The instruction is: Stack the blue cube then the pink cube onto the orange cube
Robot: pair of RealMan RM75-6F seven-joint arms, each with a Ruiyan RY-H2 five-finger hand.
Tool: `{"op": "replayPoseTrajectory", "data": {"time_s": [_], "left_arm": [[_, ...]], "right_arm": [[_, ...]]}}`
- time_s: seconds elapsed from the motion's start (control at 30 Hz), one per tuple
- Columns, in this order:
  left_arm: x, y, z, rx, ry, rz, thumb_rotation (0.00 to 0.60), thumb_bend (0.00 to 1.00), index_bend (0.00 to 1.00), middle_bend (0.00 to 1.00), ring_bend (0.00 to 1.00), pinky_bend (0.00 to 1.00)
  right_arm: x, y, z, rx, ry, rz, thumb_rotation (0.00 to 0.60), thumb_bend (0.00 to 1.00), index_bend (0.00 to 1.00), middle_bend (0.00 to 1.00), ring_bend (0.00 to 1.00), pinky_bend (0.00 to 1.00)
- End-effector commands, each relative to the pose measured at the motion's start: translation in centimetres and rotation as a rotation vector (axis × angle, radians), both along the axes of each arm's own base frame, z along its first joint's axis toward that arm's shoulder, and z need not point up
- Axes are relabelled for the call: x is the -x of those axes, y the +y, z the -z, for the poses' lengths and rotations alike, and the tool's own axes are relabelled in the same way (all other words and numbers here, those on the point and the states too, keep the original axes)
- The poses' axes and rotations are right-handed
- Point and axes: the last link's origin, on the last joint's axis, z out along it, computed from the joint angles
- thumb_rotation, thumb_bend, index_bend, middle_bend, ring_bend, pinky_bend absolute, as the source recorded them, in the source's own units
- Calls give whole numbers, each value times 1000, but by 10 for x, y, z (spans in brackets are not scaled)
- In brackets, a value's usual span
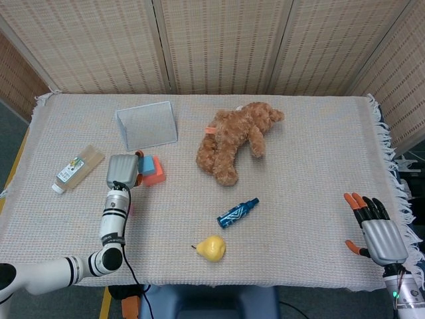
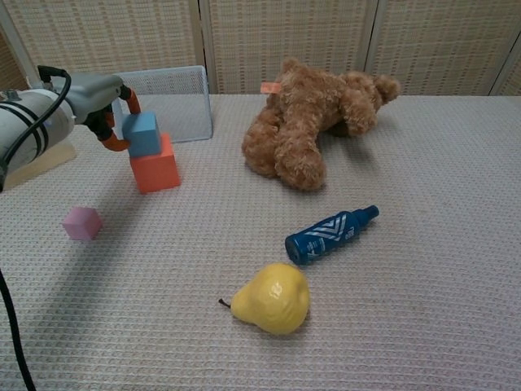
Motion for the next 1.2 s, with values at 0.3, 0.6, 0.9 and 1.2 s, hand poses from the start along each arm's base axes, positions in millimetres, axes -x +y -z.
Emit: {"op": "replayPoseTrajectory", "data": {"time_s": [0.3,0.6,0.9,1.2], "left_arm": [[-1,0,-2,1,-17,-3,600,355,173,1000,1000,1000],[-3,-9,-7,15,-37,25,600,352,155,1000,1000,1000],[37,-78,-35,123,-185,48,600,351,165,1000,1000,1000],[99,-121,-41,192,-133,24,600,342,198,1000,1000,1000]], "right_arm": [[0,0,0,1,2,0,600,90,0,0,0,0],[-1,0,2,-2,5,-3,600,89,0,0,0,0],[-1,2,-1,1,-2,-8,600,90,0,0,0,0],[-6,6,3,-17,-7,-26,600,89,0,0,0,0]]}}
